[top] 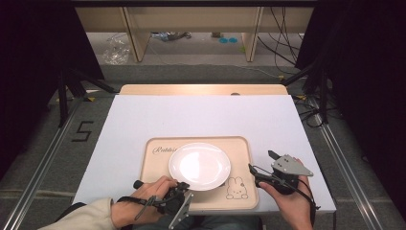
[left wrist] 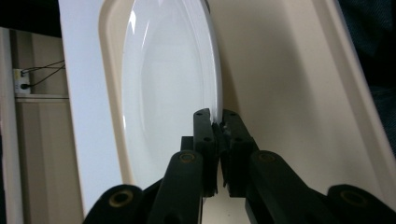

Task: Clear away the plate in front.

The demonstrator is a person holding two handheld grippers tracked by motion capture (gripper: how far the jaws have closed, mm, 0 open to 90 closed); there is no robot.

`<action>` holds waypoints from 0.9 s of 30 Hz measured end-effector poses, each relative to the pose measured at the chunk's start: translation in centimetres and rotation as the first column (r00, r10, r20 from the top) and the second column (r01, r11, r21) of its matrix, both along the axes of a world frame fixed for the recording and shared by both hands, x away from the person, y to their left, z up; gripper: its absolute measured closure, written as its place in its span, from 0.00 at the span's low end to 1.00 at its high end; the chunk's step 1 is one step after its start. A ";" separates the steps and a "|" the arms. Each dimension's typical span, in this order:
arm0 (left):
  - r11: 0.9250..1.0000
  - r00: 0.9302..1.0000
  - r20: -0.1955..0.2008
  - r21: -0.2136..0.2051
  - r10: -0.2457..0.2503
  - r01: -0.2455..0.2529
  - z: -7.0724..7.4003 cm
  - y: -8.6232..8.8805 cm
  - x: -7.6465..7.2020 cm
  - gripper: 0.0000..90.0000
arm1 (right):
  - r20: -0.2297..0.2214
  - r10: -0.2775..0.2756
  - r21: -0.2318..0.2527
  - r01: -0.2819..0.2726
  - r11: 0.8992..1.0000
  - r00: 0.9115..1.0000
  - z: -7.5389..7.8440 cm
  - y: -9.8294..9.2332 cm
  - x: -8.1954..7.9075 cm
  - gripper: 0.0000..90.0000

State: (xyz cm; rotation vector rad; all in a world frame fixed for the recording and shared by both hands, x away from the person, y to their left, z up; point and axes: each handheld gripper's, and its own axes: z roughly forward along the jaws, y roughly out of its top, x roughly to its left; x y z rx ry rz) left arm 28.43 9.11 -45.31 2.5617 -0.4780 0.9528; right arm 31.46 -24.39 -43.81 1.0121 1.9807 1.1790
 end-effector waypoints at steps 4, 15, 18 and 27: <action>1.000 0.999 -0.035 -0.006 0.003 -0.004 -0.2 0.0 0.2 0.93 | -0.002 0.001 -0.001 -0.001 1.000 1.000 0.0 0.0 0.0 0.23; 0.998 0.988 -0.149 -0.035 0.036 -0.042 -0.7 0.3 1.0 0.88 | 0.017 -0.001 -0.006 0.001 1.000 1.000 -0.1 0.0 0.1 0.23; 0.995 0.979 -0.198 -0.075 0.044 -0.060 -1.0 0.3 1.2 0.84 | 0.017 0.000 -0.006 0.000 1.000 1.000 -0.1 0.0 0.1 0.23; 0.978 0.954 -0.299 -0.193 0.018 -0.079 0.1 1.5 2.3 0.42 | 0.010 0.004 -0.004 -0.004 1.000 1.000 -0.1 0.0 0.1 0.23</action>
